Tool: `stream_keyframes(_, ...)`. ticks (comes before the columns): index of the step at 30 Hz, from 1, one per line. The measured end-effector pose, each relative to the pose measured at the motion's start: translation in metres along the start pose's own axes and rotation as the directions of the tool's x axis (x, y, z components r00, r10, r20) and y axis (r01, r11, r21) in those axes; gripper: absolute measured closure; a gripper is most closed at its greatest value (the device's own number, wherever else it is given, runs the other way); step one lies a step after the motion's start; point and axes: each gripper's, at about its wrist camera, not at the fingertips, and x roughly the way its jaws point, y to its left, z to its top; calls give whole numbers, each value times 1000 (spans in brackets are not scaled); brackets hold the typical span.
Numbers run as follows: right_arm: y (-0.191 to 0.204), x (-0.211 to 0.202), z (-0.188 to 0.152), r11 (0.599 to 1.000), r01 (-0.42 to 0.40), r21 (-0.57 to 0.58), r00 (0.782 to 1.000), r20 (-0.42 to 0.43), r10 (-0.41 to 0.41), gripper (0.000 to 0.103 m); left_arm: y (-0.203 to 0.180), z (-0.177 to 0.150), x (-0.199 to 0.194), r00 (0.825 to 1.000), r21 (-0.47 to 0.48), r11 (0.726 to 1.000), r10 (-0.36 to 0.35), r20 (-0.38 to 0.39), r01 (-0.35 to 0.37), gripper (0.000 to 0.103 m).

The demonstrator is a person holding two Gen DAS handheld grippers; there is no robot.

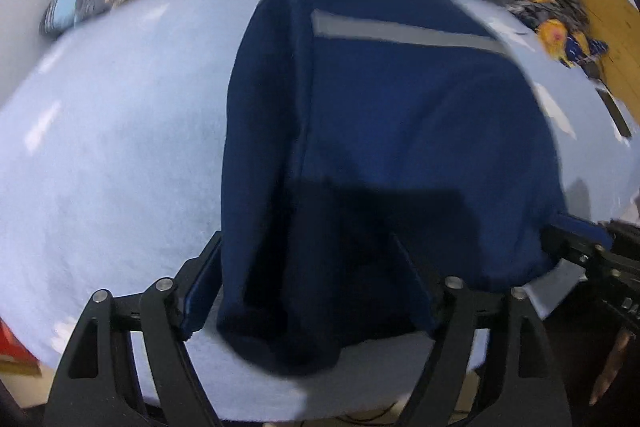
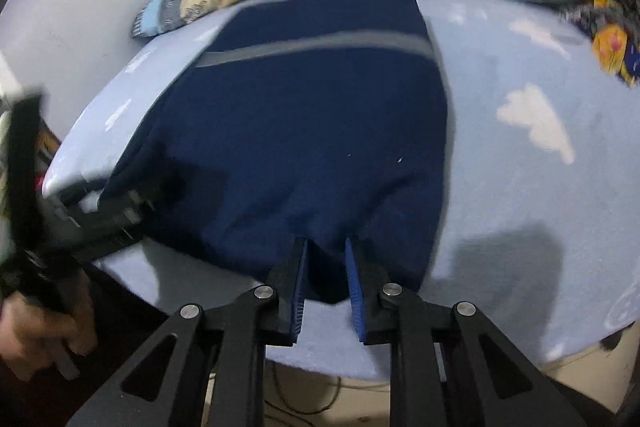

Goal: Fold large clothes
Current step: 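Lower the jacket bundle onto the bed and open both tools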

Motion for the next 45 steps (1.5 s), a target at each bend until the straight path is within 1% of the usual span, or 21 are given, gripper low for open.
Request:
stream_keyframes(1, -3, 4, 2, 1000, -17, 21, 1000, -15, 17, 84, 5, 2, 1, 1000, -24, 1000, -8, -2, 8, 13)
stream_keyframes(3, -10, 3, 4, 997, -45, 69, 999, -17, 46, 84, 10, 4, -4, 1000, -38, 999, -21, -1, 21, 14)
stream_keyframes(5, -17, -5, 6, 990, -83, 115, 997, 1, 83, 83, 12, 7, -18, 999, -41, 999, -6, 47, 8, 14)
stream_keyframes(7, -25, -25, 8, 981, -135, 142, 989, 84, 124, 78, 13, 13, -37, 993, -38, 999, -4, 116, 9, 14)
stream_keyframes(9, -30, -47, 14, 981, -136, 135, 978, 179, 111, 78, 13, 24, -53, 981, -21, 1000, 0, 193, 4, 14)
stream_keyframes(12, -37, -56, 31, 984, -124, 125, 969, 230, 93, 77, 5, 51, -62, 968, 22, 1000, -7, 253, 2, 14)
stream_keyframes(14, -43, -52, 47, 984, -122, 132, 969, 232, 89, 77, 2, 71, -55, 968, 46, 999, -26, 250, 15, 14)
stream_keyframes(17, -43, -44, 77, 988, -105, 115, 969, 235, 76, 77, 1, 102, -34, 972, 43, 999, -26, 234, 16, 14)
stream_keyframes(20, -37, -20, 119, 993, -86, 78, 974, 216, 67, 77, 1, 124, -1, 983, 19, 998, -59, 171, 56, 14)
stream_keyframes(21, -31, -15, 124, 994, -81, 75, 976, 209, 64, 77, -1, 125, 8, 986, 5, 998, -62, 152, 62, 14)
stream_keyframes(23, -31, 8, 142, 994, -69, 79, 985, 163, 56, 76, 0, 129, 33, 995, -32, 997, -66, 68, 69, 14)
stream_keyframes(24, -31, 16, 143, 994, -67, 87, 988, 143, 54, 76, -2, 127, 41, 997, -42, 997, -66, 33, 68, 14)
stream_keyframes(26, -34, 42, 146, 990, -66, 122, 997, 59, 59, 76, -4, 123, 56, 999, -43, 998, -35, -13, 35, 12)
stream_keyframes(28, -37, 68, 140, 984, -54, 172, 997, -41, 62, 76, -9, 120, 58, 1000, -32, 999, -17, -12, 17, 10)
stream_keyframes(30, -35, 73, 139, 984, -40, 175, 997, -53, 50, 75, -14, 119, 57, 1000, -17, 1000, 3, -10, -3, 9)
stream_keyframes(33, -30, 73, 140, 985, -42, 165, 997, -57, 52, 65, -17, 118, 54, 1000, -10, 1000, 13, -9, -13, 9)
stream_keyframes(36, -24, 69, 139, 991, -29, 133, 998, -55, 36, 65, -15, 117, 51, 1000, -12, 1000, 3, -8, -3, 9)
stream_keyframes(39, -22, 57, 140, 990, -66, 122, 997, -21, 69, 64, -13, 119, 41, 1000, 12, 1000, 0, 22, -1, 10)
stream_keyframes(41, -19, 41, 140, 991, -89, 98, 996, 30, 87, 64, -14, 116, 29, 998, 31, 1000, -1, 69, -2, 10)
stream_keyframes(43, -14, 31, 142, 996, -77, 53, 995, 75, 73, 64, -15, 114, 18, 993, 53, 999, 6, 116, -12, 10)
stream_keyframes(45, -12, 20, 140, 999, -39, 20, 992, 118, 36, 64, -15, 111, 7, 986, 70, 997, 16, 164, -28, 10)
